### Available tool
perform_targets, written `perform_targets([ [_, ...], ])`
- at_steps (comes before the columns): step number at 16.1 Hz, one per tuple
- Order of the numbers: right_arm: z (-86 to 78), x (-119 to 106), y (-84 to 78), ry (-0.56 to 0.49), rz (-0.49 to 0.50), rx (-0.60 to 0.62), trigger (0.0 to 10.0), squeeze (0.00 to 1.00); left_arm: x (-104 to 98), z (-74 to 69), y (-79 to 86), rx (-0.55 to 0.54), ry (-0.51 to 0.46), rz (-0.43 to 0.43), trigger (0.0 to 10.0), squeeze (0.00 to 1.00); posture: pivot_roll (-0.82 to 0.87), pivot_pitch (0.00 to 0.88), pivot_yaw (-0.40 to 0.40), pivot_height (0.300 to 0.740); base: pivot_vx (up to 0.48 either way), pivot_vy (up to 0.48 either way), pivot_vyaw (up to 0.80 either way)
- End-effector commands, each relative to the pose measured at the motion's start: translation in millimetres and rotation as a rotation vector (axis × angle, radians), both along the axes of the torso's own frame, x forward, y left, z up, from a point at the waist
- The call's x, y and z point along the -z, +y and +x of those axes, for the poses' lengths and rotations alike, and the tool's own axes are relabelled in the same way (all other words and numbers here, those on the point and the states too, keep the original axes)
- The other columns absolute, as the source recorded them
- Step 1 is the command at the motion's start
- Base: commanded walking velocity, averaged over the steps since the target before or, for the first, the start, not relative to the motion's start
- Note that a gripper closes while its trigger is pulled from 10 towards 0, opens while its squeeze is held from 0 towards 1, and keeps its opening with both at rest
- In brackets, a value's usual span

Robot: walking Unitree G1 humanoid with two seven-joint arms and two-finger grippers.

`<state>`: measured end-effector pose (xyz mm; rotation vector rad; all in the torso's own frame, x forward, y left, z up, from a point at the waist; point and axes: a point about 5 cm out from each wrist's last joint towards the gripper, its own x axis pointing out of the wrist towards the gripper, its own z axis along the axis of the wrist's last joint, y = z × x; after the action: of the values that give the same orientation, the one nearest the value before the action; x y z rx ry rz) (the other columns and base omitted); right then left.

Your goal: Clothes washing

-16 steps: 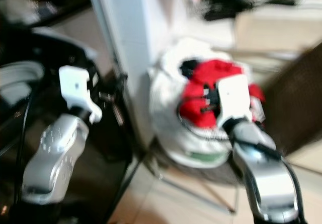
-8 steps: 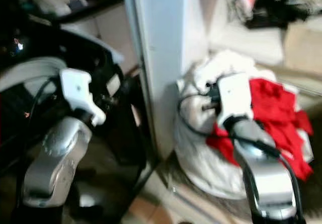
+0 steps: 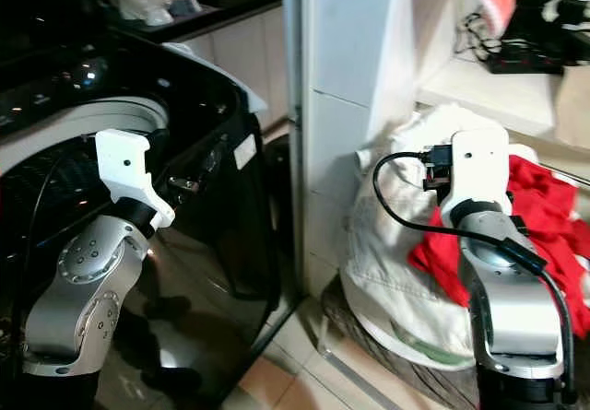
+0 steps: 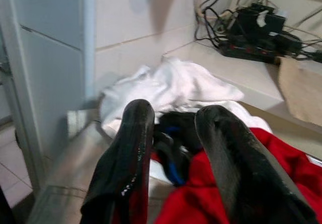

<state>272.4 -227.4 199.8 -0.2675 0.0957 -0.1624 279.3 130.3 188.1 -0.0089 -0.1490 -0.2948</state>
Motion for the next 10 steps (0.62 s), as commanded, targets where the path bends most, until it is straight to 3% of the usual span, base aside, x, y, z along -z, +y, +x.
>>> perform_targets([
  [1,2.6,-5,-3.3,0.001,0.005,-0.005,10.0,1.0,1,2.5,-0.2,-0.004,0.011,0.012,10.0,0.0,-0.14,0.0,0.058,0.74,0.0,0.0,0.0],
  [4,6.2,0,-7.7,0.076,0.039,-0.07,10.0,1.0,5,1.9,-1.8,-0.013,0.028,0.007,10.0,0.0,-0.14,0.0,0.043,0.74,0.0,0.0,0.0],
  [6,3.4,13,1.5,0.179,0.052,-0.215,10.0,1.0,8,-1.3,-5.7,-0.002,0.033,0.009,10.0,0.0,-0.14,0.0,0.031,0.74,0.0,0.0,0.0],
  [10,6.4,10,10.9,0.127,0.044,-0.205,10.0,1.0,1,-1.1,-10.9,0.006,-0.007,0.003,10.0,0.0,-0.13,0.0,0.011,0.74,0.0,0.0,0.0],
])
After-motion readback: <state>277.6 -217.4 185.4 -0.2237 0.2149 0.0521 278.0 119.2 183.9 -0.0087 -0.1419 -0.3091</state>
